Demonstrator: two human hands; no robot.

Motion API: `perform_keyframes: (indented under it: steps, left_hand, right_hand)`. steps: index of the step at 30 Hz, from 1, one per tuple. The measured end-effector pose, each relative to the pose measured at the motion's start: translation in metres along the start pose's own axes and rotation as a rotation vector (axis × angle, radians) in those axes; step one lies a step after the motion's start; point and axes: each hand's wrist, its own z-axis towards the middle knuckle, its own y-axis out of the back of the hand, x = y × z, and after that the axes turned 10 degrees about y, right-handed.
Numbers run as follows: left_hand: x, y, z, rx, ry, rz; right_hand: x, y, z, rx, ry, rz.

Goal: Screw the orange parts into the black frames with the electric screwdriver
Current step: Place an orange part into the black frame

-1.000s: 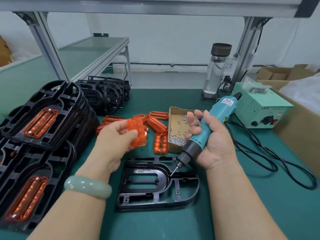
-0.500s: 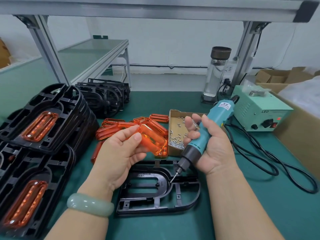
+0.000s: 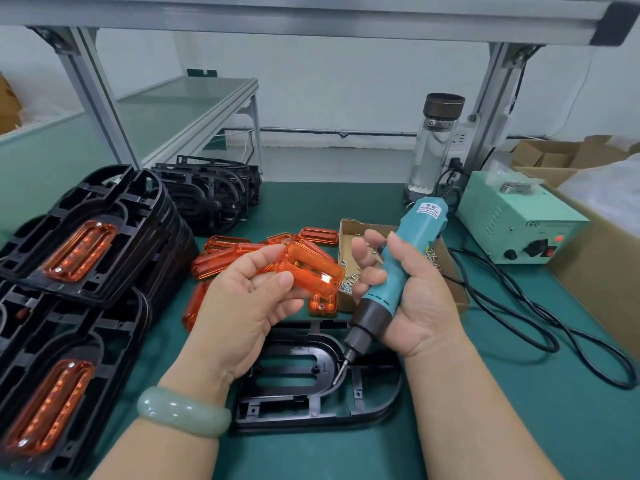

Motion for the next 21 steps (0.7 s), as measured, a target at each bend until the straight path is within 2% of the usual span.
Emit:
perform_keyframes:
  steps: [4, 8, 13, 21]
  left_hand:
    - [0.0026, -0.0013, -0.0005, 0.057, -0.020, 0.016]
    - [0.0020, -0.0012, -0.0020, 0.040, -0.076, 0.159]
    - [-0.0028, -0.0024, -0.0020, -0.121, -0.232, 0.451]
    - [-0.0050, -0.0024, -0.0057, -0.007, -0.203, 0.308]
  right_hand:
    - [-0.0046, -0.0035, -0.0023, 0.043, -0.047, 0.009]
    - [-0.0082, -0.0059, -0.0044, 0.062, -0.066, -0.010]
    - [-0.0070, -0.0057, -0.0051, 0.065, -0.069, 0.018]
    - [-0.0055, -0.0052, -0.0044, 0.069, -0.068, 0.057]
